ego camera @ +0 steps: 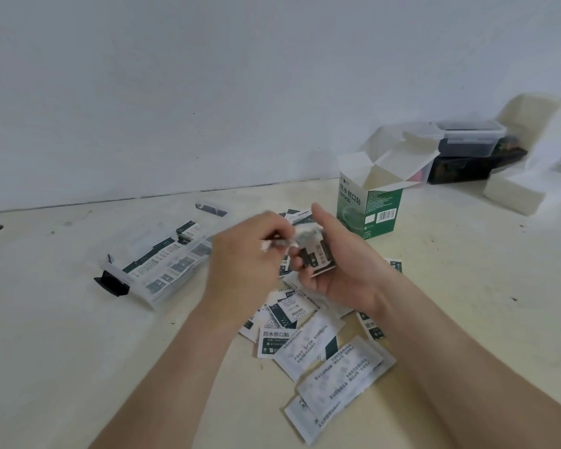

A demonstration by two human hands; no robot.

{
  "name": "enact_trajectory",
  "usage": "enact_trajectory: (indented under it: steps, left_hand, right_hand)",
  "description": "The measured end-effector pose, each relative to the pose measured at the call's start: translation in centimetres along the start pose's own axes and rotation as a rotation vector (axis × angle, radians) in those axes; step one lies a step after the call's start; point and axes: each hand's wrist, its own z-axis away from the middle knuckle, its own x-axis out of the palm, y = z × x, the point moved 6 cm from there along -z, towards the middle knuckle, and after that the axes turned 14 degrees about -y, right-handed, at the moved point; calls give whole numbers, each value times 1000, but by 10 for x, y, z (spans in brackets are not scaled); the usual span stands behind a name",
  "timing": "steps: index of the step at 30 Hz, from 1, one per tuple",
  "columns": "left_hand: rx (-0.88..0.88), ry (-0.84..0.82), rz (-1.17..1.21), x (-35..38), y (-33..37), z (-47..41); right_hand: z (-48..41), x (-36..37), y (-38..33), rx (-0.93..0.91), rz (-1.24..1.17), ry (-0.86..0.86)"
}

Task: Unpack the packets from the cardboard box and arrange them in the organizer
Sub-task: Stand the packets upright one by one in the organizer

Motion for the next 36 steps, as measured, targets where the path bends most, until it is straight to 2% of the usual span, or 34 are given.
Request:
enact_trajectory:
  steps: [1, 3, 6, 8, 12, 14, 16, 19, 21, 22, 24, 26, 29, 32, 36]
  left_hand:
    - [63, -76, -48, 9, 5, 1]
    - [149, -173, -104, 20, 11, 2]
    - [210, -206, -183, 18, 8, -1]
    - [213, -146, -194, 8, 6, -3]
    - [257, 34, -44, -4, 21, 1]
    - [289, -29, 76, 10, 28, 4]
    - [278, -145, 133, 25, 27, 5]
    - [137, -346, 271, 33, 15, 3]
    - [77, -407, 329, 31, 16, 4]
    - [60, -403, 308, 29, 16, 4]
    - [53, -380, 110, 27, 17, 3]
    - [55, -458, -112, 37, 16, 3]
    - [45, -581, -365, 52, 7, 7]
    - [24, -530, -349, 47, -3, 4]
    - [-72, -448, -241, 37, -16, 1]
  right_hand:
    - [-2, 2, 2, -29, -6, -14]
    - [-2, 1, 1, -91, 30, 62]
    - [2, -13, -6, -165, 20, 222]
    - [3, -18, -12, -193, -65, 223]
    - [0, -8, -5, -131, -133, 71]
    - [-2, 2, 1, -96, -67, -14]
    - [-4, 1, 5, -66, -24, -29]
    - [-5, -6, 6, -45, 29, 34]
    - [-4, -4, 5, -62, 29, 21]
    - [-2, -2, 2, -77, 19, 12]
    - [0, 2, -1, -89, -34, -16]
    - [2, 8, -2, -86, -42, -62]
    - [-2, 13, 4, -68, 79, -121]
    - [-2, 15, 5, -76, 294, -124]
    - [-1, 14, -1, -100, 339, -120]
